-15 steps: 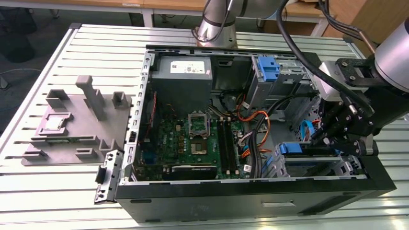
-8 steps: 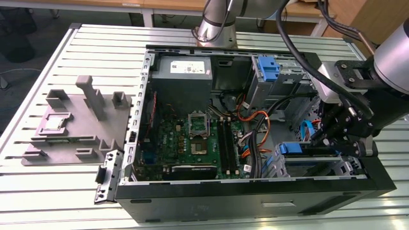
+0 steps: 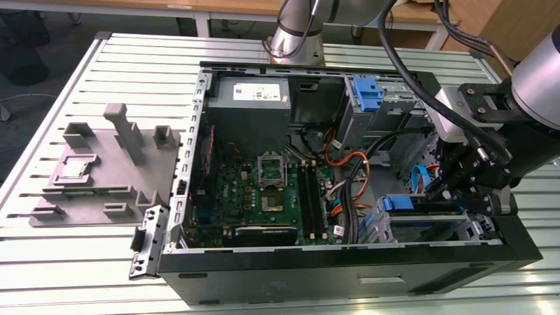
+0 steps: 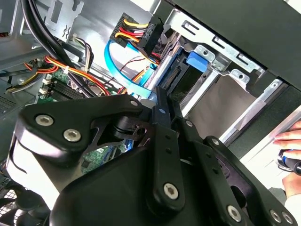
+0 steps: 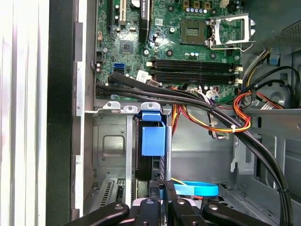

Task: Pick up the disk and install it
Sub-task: 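Insert the first disk wire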

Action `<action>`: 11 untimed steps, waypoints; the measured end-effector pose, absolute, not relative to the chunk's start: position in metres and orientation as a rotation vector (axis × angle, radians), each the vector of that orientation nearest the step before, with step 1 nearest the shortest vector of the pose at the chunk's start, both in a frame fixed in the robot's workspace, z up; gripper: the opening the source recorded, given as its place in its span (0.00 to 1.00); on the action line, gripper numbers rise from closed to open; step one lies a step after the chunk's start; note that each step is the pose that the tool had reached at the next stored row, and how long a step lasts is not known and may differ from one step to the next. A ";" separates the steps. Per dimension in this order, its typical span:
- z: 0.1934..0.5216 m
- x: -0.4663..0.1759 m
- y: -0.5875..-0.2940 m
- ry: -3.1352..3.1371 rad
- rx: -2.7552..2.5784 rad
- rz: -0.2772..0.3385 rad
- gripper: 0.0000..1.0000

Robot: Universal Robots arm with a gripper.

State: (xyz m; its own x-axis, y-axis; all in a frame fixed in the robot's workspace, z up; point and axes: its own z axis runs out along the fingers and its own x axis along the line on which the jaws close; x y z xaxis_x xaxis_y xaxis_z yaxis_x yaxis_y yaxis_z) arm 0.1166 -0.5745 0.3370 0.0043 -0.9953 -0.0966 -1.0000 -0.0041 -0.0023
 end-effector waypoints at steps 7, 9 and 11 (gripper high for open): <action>0.336 0.117 -0.574 2.165 -2.177 0.103 0.16; 0.335 0.117 -0.574 2.165 -2.177 0.103 0.16; 0.335 0.117 -0.575 2.165 -2.178 0.102 0.16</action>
